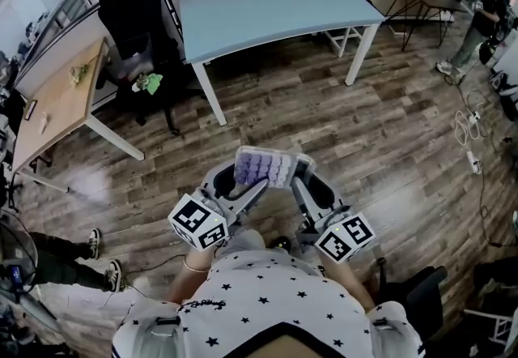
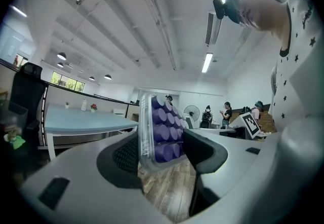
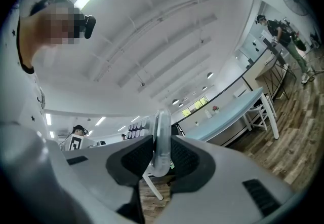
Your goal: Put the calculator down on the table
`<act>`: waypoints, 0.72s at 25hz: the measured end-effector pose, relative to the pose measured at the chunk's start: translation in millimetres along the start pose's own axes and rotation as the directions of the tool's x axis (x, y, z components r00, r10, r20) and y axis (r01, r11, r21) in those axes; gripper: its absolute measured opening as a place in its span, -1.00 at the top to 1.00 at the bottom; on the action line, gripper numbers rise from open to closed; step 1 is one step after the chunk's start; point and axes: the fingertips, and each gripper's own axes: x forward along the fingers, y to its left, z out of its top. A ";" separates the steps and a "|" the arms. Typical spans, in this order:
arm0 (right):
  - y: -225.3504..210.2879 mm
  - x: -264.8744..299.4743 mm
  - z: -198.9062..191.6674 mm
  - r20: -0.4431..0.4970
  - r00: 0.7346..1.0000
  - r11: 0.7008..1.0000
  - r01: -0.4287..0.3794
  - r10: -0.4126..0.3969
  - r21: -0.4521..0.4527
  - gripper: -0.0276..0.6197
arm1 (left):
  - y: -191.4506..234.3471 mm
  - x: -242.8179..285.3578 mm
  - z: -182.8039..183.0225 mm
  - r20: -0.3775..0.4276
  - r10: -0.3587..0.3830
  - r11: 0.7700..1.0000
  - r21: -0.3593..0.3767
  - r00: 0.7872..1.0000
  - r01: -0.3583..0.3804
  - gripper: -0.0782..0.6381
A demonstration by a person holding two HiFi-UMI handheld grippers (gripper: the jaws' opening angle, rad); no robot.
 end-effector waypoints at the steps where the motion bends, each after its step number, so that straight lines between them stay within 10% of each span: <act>1: -1.0 -2.2 1.6 0.004 1.000 1.000 0.007 -0.007 0.001 0.64 | -1.8 2.0 -0.1 0.001 -0.005 1.000 -0.007 1.000 0.005 0.05; 18: -60.6 -45.0 39.8 0.113 0.973 0.979 0.204 -0.201 -0.015 0.64 | -29.0 89.4 1.0 -0.016 -0.218 0.976 0.002 0.976 0.218 0.05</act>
